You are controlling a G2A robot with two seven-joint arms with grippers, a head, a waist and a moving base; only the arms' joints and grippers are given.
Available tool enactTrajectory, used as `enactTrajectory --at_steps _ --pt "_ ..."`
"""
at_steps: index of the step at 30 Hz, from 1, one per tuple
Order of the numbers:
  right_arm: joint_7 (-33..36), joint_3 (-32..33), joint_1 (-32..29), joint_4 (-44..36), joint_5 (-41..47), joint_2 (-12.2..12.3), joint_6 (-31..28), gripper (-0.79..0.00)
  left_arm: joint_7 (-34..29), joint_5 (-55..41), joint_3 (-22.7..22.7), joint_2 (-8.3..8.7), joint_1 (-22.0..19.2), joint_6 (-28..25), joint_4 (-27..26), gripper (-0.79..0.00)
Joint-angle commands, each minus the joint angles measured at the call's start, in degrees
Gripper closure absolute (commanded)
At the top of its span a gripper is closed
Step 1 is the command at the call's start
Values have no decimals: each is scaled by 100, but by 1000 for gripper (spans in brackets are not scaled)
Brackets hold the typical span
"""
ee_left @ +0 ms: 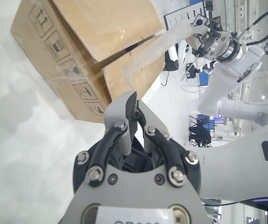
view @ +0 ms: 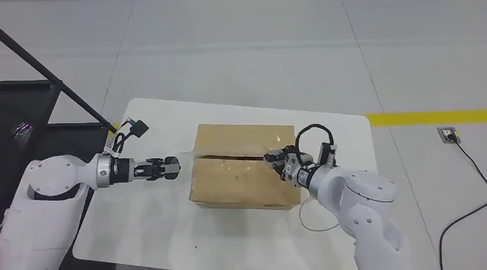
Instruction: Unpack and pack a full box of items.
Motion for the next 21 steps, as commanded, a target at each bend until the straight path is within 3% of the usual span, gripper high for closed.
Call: enactTrajectory --at_steps 1,7,12,21 --pt "-181 168 -169 -196 217 -2 -1 0 -147 -86 118 69 -151 149 24 0" --pt "-1109 332 -458 -245 1500 58 -1 0 -477 -428 711 257 -657 479 333 0" --pt "-2126 201 -205 -120 2507 154 -1 0 -477 -603 1370 437 -1057 479 632 0" --pt "-2810 -156 214 311 3195 314 -614 0 -415 -884 2132 689 -1528 417 1017 0"
